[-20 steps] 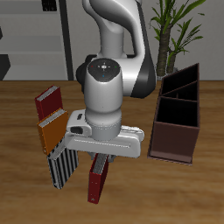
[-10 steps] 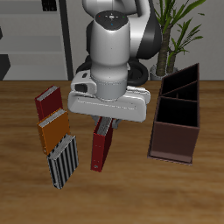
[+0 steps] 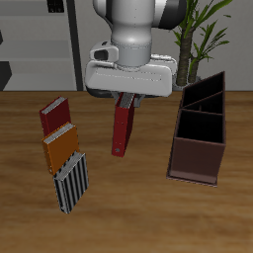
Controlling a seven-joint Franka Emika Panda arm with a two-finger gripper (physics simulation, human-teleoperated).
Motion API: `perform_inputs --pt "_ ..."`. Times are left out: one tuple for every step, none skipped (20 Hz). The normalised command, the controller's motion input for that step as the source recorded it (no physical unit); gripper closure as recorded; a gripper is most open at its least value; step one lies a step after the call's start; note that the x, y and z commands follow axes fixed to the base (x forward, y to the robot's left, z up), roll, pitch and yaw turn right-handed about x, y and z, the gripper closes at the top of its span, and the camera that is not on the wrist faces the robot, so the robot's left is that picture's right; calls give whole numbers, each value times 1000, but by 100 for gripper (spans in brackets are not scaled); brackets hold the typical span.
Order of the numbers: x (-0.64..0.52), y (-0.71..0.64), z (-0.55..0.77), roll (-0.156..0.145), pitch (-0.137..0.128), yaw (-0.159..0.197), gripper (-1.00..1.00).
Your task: Place the left red book into the left desk caddy's back compartment
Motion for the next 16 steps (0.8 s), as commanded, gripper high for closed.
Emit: perform_inputs --pt "-437 65 305 -11 -45 97 100" --pt "-571 -34 326 -72 76 -1 100" --pt "-803 134 433 -39 4 -28 100" --pt "-434 38 270 -65 -76 117 100" --pt "-507 -153 228 -181 31 54 100" --pt "-397 -44 86 -9 202 -130 100" --pt "-486 55 238 -18 -5 102 100" --pt "-517 -58 217 -93 -44 -4 100" --pt "-475 61 182 -4 7 -41 100" --pt "0 0 0 0 0 0 100" --pt "-459 67 206 10 -15 32 100" --pt "-559 -37 176 -69 -20 -34 100" --pt "-568 91 179 27 5 -51 100" --pt "-640 258 164 101 -37 55 100" --pt "-657 170 298 -26 -148 72 100" --pt "-592 215 158 38 9 -55 100"
